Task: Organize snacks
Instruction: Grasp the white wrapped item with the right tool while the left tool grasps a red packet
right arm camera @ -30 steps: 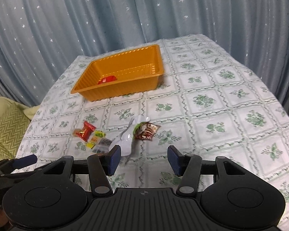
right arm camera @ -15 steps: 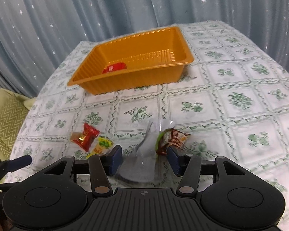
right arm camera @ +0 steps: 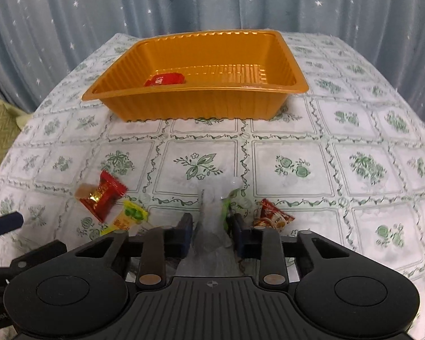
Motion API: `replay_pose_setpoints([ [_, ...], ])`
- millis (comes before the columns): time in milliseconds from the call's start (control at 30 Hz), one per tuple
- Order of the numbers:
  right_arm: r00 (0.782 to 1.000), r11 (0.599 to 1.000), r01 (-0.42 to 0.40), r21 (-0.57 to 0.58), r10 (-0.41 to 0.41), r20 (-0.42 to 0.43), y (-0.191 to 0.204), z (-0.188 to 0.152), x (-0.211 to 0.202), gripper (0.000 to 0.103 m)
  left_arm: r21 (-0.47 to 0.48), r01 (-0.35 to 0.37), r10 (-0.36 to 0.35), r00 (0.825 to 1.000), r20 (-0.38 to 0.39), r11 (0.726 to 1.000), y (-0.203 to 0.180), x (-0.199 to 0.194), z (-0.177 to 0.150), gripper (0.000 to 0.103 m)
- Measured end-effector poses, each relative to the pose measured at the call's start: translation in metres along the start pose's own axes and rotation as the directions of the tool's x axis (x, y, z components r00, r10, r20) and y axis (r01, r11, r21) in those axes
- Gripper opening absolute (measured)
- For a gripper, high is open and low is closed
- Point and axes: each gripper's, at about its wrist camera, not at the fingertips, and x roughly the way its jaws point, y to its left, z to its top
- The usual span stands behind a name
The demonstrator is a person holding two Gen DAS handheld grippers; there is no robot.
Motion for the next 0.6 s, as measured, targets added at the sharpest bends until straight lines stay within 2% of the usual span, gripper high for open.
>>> replay_pose_setpoints([
  [100,1.000,1.000,-0.018,0.004,0.018,0.019,-0.003,-0.001,-0.008,0.026,0.005,0.006,-0.006,1.000,-0.001,1.000,-0.001,0.003,0.000,0.076],
  [300,0.997,0.998,-0.043,0.048,0.040,0.062,-0.017,-0.006,-0.034,0.026,0.048,0.008,-0.008,1.000,0.012,0.999,-0.004,0.014,0.009,0.076],
  [500,0.997,0.996,-0.021,0.087,0.015,0.077,-0.039,-0.021,-0.050,0.026,0.134,0.019,-0.024,0.999,0.034,0.991,-0.014,0.030,0.025,0.054],
  [567,0.997,0.995,-0.008,0.100,0.000,0.075,-0.046,-0.027,-0.051,0.026,0.162,0.022,-0.028,0.999,0.033,0.987,-0.018,0.036,0.029,0.038],
  [600,0.997,0.994,-0.003,0.112,-0.005,0.072,-0.050,-0.030,-0.051,0.026,0.171,0.030,-0.036,0.999,0.033,0.985,-0.019,0.039,0.031,0.037],
])
